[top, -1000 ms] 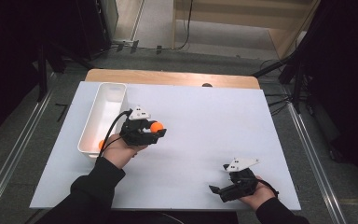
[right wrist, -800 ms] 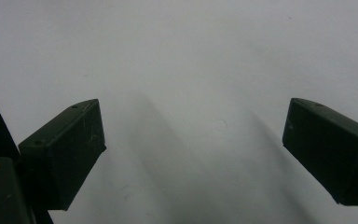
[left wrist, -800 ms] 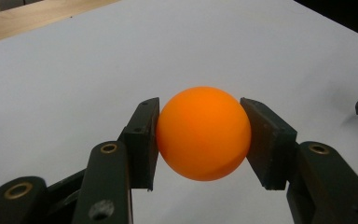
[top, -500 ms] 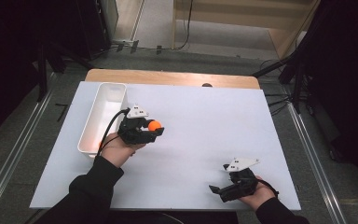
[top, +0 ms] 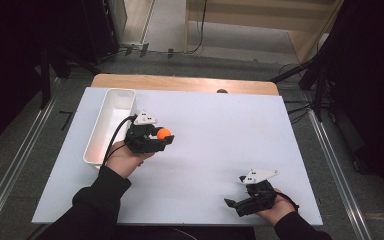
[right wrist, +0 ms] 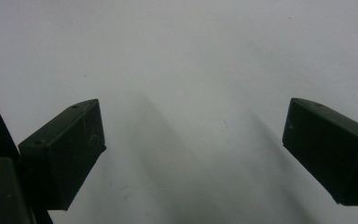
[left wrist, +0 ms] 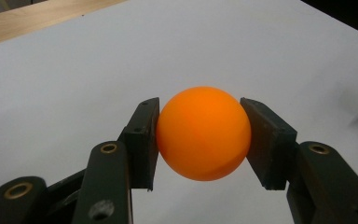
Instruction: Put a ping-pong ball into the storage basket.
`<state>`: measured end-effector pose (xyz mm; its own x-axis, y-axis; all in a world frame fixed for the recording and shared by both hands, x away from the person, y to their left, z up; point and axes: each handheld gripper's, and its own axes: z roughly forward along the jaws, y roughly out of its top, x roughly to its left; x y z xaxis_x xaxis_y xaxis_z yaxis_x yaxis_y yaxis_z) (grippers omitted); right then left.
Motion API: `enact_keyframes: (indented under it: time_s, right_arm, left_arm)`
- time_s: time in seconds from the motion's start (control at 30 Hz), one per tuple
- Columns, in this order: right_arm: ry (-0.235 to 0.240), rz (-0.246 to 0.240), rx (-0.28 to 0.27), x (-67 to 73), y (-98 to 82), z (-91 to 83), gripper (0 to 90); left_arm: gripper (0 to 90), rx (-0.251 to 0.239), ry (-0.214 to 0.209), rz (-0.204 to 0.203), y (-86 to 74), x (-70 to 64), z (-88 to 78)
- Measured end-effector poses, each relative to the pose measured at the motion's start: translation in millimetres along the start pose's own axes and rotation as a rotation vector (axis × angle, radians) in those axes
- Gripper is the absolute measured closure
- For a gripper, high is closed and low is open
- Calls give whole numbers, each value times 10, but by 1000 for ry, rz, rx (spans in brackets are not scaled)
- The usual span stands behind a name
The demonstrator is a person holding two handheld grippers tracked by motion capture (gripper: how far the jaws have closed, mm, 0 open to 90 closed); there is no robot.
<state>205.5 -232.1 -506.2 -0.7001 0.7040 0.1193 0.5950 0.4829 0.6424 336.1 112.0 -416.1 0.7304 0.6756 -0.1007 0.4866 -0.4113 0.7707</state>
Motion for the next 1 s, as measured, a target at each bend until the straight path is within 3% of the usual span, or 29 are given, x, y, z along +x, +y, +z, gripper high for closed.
enact_keyframes:
  time_s: [1.0]
  right_arm:
    - [-1, 1, 0, 0, 1, 1, 44]
  left_arm:
    - [500, -7, 48, -26, 21, 126, -89]
